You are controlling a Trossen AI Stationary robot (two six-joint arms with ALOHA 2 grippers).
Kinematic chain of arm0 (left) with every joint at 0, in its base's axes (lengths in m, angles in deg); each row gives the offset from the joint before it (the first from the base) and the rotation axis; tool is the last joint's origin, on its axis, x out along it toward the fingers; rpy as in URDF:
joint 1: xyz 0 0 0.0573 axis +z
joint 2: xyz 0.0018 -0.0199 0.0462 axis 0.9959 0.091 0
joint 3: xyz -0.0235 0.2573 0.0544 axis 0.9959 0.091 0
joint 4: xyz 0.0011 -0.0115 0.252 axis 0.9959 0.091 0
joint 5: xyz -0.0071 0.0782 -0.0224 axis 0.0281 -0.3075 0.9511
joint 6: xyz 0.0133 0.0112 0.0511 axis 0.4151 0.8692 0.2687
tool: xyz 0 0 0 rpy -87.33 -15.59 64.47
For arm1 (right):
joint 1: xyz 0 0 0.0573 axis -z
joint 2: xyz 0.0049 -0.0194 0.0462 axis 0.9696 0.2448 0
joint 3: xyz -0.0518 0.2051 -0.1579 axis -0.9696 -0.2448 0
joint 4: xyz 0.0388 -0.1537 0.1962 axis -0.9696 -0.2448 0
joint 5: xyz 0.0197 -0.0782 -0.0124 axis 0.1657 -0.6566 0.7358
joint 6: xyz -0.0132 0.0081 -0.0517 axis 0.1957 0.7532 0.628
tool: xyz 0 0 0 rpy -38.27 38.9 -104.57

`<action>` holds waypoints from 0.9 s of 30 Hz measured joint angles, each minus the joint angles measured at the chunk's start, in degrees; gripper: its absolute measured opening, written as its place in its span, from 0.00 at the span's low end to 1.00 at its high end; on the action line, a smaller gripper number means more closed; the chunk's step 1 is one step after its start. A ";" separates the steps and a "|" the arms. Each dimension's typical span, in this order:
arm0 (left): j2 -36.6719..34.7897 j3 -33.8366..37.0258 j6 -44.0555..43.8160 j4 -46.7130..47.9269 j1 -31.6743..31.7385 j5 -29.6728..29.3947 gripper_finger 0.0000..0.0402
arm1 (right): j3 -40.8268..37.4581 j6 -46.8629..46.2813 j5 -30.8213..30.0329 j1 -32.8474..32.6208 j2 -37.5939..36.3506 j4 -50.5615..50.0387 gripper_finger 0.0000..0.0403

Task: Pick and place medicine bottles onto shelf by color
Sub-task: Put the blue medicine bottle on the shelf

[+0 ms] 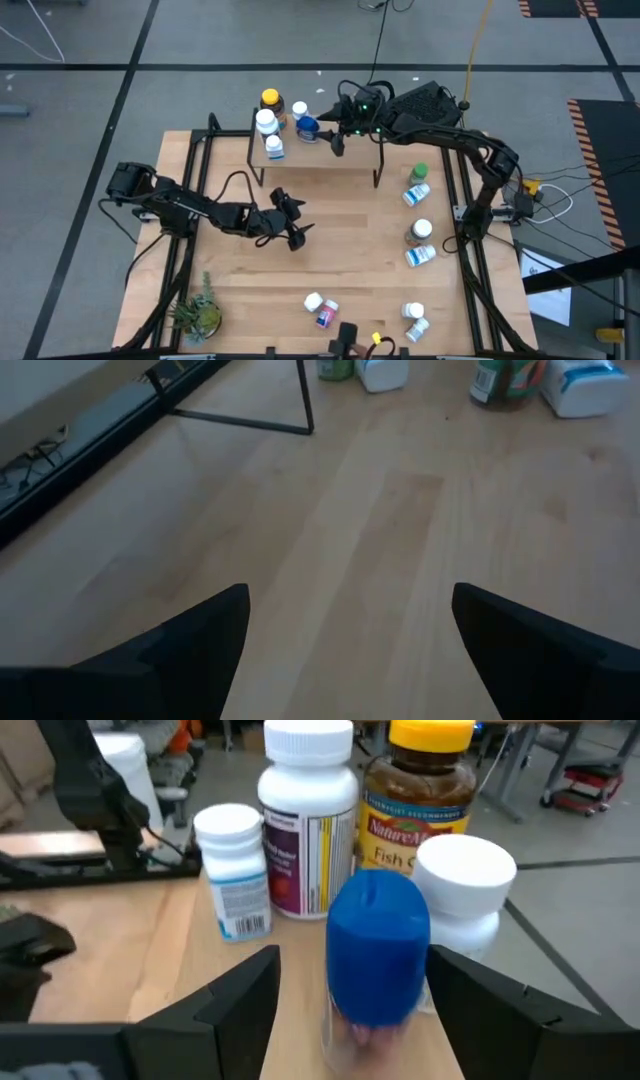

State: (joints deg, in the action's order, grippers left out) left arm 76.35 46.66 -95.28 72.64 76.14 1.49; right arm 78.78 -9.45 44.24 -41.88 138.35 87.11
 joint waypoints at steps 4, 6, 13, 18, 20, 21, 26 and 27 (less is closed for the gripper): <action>0.00 0.00 -0.61 0.82 -0.17 0.06 0.87 | 0.02 1.39 -1.25 0.08 -1.08 -4.63 0.57; 0.00 0.00 -0.69 0.78 -0.17 0.07 0.87 | 0.02 1.48 -1.45 0.09 -1.00 -6.14 0.54; 0.00 0.00 -1.52 1.01 -0.28 0.07 0.87 | 0.02 2.11 -4.29 0.04 -0.97 -5.85 0.39; 0.00 0.00 -2.21 1.05 -0.55 0.09 0.87 | 0.12 1.68 -4.41 0.05 0.22 -1.58 0.29; 0.00 0.00 -2.41 1.06 -0.72 0.09 0.87 | 0.11 1.52 -4.41 -0.03 1.32 -0.83 0.25; 0.00 0.00 -2.44 1.04 -0.76 0.09 0.87 | 0.11 1.65 -4.40 -0.18 1.90 -0.32 0.24; 0.00 0.00 -2.39 1.05 -0.81 0.09 0.87 | 0.09 1.82 -6.22 -0.28 3.38 1.53 0.17; -0.02 0.00 -2.39 1.06 -0.81 0.09 0.87 | 0.09 1.87 -6.97 -0.28 3.38 1.65 0.16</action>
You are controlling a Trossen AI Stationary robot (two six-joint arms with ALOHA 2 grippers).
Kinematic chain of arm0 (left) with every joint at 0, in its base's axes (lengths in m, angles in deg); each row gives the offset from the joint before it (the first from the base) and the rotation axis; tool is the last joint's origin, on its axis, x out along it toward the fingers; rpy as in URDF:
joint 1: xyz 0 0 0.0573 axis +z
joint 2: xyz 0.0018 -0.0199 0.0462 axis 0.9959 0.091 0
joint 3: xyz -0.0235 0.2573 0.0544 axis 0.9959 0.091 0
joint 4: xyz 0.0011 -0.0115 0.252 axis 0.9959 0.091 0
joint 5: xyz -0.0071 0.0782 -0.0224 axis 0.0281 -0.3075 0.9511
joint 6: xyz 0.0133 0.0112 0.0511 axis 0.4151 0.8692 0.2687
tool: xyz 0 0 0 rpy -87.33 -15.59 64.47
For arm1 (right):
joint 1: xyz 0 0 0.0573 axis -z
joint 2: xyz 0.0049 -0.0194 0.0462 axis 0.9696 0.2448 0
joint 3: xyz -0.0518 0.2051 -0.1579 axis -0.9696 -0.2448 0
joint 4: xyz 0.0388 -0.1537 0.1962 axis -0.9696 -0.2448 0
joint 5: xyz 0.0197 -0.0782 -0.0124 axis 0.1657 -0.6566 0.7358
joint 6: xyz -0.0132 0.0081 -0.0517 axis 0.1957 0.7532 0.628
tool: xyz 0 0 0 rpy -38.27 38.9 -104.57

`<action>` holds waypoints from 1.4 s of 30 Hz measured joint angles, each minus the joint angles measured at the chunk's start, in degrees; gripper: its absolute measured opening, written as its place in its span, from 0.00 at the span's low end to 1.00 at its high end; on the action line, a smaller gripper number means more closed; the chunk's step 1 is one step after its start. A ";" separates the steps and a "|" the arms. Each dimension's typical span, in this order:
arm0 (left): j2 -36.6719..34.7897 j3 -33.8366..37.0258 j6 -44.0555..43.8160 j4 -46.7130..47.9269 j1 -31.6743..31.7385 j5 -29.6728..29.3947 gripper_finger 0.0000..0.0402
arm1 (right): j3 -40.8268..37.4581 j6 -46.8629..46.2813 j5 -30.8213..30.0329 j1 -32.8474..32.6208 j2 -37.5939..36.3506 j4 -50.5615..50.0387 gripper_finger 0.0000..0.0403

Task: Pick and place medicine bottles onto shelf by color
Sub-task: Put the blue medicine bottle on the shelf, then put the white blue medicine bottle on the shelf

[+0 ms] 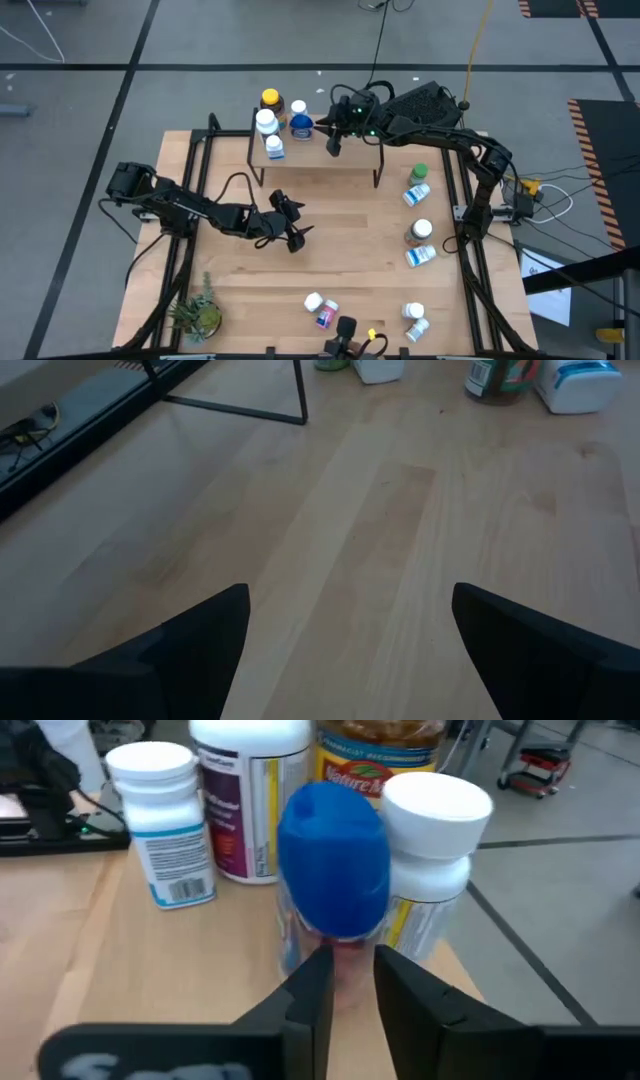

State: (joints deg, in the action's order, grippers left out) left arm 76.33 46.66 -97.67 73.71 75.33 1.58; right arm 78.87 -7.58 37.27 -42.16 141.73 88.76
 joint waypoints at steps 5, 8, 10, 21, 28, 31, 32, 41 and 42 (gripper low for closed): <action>0.02 0.00 0.22 0.60 0.00 0.00 0.87 | 0.00 0.59 -2.17 0.02 -0.27 0.78 0.15; 0.01 0.00 0.26 1.44 0.01 0.00 0.87 | 0.00 -0.28 -1.97 -0.05 -1.40 -0.72 0.15; 0.02 0.00 0.20 1.76 0.00 0.00 0.87 | 0.00 -2.01 -1.92 -0.70 -2.57 -2.92 0.15; 0.02 0.00 0.42 0.99 -1.96 -0.13 0.87 | -13.56 -3.23 -7.45 -18.89 -13.30 -6.82 0.15; 0.00 0.00 0.29 -3.22 -2.29 1.29 0.87 | -29.48 -3.30 -9.33 -30.23 -19.51 7.97 0.15; 0.02 0.00 -0.02 -4.85 -2.29 1.77 0.87 | -35.39 -0.89 -9.41 -32.22 -20.05 17.57 0.15; 0.02 0.00 0.01 -5.04 -2.29 2.05 0.87 | -37.16 -0.02 -9.48 -32.56 -20.27 19.42 0.15; 0.02 -0.02 3.31 -4.28 -2.05 2.08 0.87 | -39.39 -0.40 -9.50 -32.54 -20.39 30.87 0.15; 0.02 -0.02 3.67 -3.87 -2.05 2.08 0.87 | -39.37 -0.46 -9.48 -32.54 -20.39 31.34 0.15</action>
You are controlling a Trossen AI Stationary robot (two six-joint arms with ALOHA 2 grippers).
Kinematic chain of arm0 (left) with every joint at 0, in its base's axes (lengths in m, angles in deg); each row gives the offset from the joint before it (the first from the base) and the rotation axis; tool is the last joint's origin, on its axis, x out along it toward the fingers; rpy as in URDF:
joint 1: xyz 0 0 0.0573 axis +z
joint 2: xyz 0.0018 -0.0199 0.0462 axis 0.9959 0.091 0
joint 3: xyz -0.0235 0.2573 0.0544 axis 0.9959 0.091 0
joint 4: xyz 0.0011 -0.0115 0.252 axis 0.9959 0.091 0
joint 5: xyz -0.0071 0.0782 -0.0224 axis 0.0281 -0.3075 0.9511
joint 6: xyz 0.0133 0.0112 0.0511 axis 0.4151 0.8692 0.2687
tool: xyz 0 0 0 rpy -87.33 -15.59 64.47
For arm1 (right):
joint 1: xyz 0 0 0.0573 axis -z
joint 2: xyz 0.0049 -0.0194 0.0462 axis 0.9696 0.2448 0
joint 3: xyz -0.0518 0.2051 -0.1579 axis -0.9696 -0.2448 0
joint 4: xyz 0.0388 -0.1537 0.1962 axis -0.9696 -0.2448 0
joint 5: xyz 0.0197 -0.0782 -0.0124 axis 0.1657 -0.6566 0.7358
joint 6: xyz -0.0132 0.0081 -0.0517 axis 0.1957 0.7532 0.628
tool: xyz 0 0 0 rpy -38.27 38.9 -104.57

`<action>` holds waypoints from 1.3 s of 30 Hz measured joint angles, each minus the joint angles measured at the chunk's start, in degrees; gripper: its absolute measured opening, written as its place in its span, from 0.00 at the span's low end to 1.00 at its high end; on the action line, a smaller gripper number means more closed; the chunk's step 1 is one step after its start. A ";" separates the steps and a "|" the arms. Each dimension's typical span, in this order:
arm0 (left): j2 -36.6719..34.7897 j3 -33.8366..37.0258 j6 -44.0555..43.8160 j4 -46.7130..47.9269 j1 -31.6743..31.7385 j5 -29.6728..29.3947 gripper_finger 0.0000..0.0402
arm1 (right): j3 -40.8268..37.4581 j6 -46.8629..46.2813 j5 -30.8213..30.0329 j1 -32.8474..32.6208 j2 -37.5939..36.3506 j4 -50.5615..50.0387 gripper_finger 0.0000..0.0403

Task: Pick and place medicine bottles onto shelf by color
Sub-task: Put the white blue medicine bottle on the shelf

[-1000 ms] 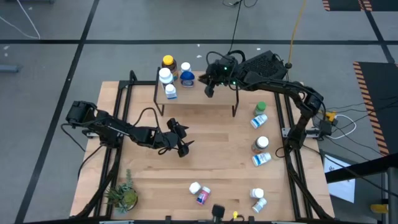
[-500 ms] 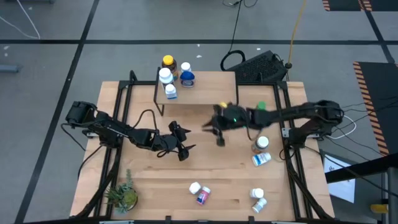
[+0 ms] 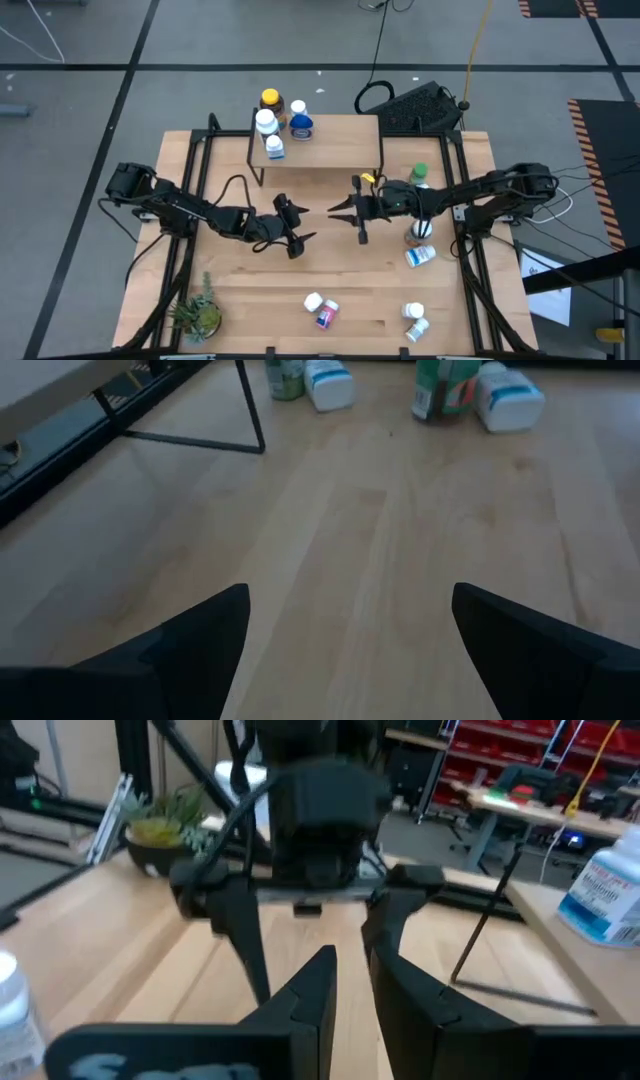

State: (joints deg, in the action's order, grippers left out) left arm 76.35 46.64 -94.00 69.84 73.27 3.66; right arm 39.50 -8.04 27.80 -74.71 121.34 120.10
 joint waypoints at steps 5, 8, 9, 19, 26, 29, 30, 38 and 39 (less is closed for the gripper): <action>0.00 0.00 0.55 0.44 -0.04 -1.76 0.87 | -0.02 0.00 0.15 0.00 0.02 0.45 0.15; -0.02 0.00 -0.71 0.52 -0.27 -3.15 0.87 | -0.02 0.56 0.24 0.00 0.04 0.51 0.15; -0.01 0.05 -1.07 0.61 -0.48 -3.13 0.87 | -0.02 1.23 0.28 0.00 0.04 0.82 0.15; 0.00 1.44 5.08 -3.50 0.14 -4.16 0.87 | 0.00 -4.38 3.33 -2.37 0.09 8.92 0.15; -0.01 1.49 1.21 -3.95 2.52 5.21 0.87 | 0.00 -12.34 2.48 -4.49 0.07 5.21 0.15; 0.89 1.48 -3.74 -4.85 2.24 8.26 0.87 | 0.00 -15.30 1.64 -6.00 0.09 3.59 0.15; 1.72 1.46 -5.31 -5.32 1.70 9.24 0.87 | 0.00 -15.22 1.58 -6.59 0.08 2.68 0.15; 12.57 0.57 -6.57 -21.36 -10.87 3.95 0.87 | 0.00 -16.57 -4.78 -12.15 0.09 -2.87 0.15; 12.78 0.02 -5.15 -22.13 -12.37 3.88 0.87 | 0.00 -16.57 -5.45 -12.93 0.09 -2.83 0.15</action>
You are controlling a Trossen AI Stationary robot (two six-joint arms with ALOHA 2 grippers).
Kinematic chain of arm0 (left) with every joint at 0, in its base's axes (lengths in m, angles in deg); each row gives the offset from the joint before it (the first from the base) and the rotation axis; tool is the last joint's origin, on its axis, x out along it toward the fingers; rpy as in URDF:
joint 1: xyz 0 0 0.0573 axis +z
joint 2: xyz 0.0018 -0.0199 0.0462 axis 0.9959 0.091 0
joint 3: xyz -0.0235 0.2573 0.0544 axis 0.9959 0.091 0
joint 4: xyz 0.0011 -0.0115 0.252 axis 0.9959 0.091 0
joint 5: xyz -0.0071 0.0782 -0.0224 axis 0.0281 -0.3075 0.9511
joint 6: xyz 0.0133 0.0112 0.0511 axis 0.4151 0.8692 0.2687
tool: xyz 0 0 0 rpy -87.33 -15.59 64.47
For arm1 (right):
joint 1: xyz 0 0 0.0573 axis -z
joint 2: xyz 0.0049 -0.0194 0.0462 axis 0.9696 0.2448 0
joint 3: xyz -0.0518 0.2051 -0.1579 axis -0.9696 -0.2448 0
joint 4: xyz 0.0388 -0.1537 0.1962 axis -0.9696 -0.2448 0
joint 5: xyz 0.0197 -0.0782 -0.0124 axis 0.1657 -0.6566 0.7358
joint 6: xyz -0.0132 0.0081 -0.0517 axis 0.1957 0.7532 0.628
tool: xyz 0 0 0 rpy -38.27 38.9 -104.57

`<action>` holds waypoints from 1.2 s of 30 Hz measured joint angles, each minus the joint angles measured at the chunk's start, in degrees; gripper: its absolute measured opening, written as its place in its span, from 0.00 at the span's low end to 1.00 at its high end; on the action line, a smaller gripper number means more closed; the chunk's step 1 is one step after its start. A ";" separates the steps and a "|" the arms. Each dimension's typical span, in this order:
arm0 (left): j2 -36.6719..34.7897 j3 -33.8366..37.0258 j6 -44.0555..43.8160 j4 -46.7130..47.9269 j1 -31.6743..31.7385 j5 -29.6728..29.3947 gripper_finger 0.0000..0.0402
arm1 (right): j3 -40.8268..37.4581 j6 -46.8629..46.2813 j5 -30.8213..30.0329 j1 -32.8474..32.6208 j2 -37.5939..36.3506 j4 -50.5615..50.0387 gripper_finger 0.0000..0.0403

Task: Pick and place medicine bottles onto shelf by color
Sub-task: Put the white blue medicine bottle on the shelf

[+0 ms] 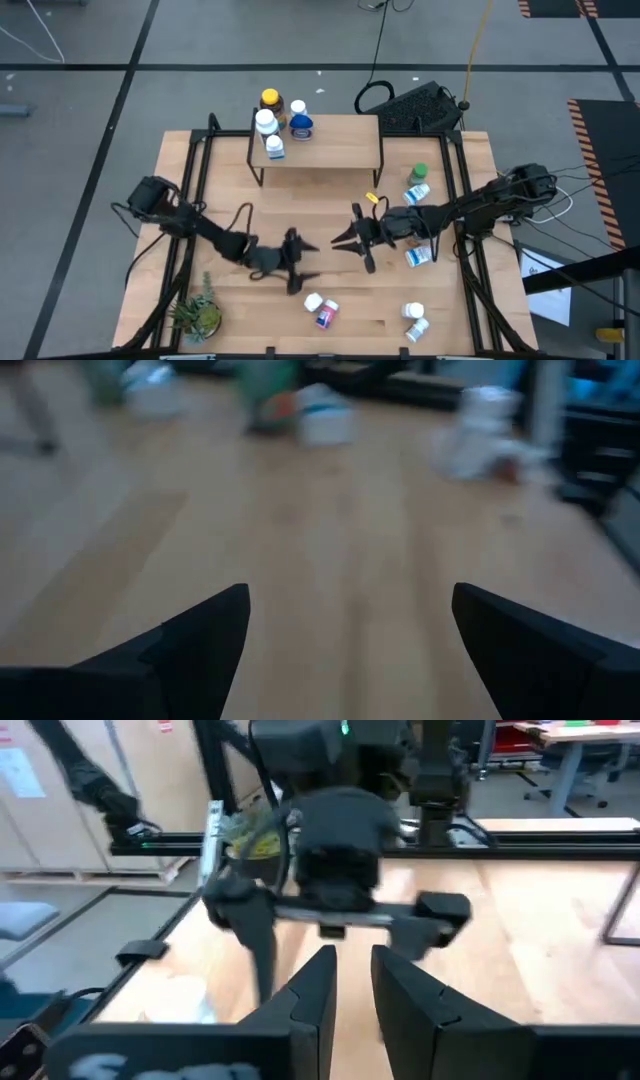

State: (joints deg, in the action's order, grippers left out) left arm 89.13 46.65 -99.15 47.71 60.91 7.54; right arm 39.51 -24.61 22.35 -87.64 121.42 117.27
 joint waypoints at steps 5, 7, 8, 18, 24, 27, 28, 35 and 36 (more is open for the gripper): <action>-0.25 -2.96 8.76 0.46 -5.91 7.61 0.87 | 0.00 1.67 -4.81 -2.76 0.00 0.09 0.15; -0.17 -3.26 9.75 0.84 -8.10 11.69 0.87 | 0.00 2.44 -6.60 -2.96 0.00 0.07 0.15; -0.19 -3.32 9.91 1.14 -9.04 12.22 0.87 | 0.00 2.85 -6.75 -2.94 0.00 0.32 0.15; -0.17 -3.36 -0.68 4.20 -10.20 -1.10 0.87 | 0.00 4.50 -6.49 0.13 -0.01 1.39 0.15; -0.17 -5.05 -4.87 7.19 -10.53 0.51 0.88 | 0.00 4.52 -6.31 0.21 0.00 0.50 0.15; -0.04 -7.02 -4.44 11.56 -11.01 0.48 0.88 | 0.00 4.17 -6.32 0.20 0.00 0.48 0.15; 0.34 -7.74 -4.68 12.70 -11.11 0.37 0.88 | 0.00 4.05 -6.31 0.08 0.00 0.48 0.15; 6.17 -12.68 -4.92 16.80 -11.05 0.05 0.88 | 0.00 3.50 -6.17 -0.36 -0.01 0.51 0.15; 7.05 -13.47 -4.34 17.42 -10.97 0.68 0.88 | 0.00 3.51 -6.22 -0.33 0.00 0.50 0.15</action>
State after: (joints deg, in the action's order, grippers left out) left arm 96.18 33.19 -103.48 65.13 49.94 8.22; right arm 39.51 -21.10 16.12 -87.97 121.42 117.77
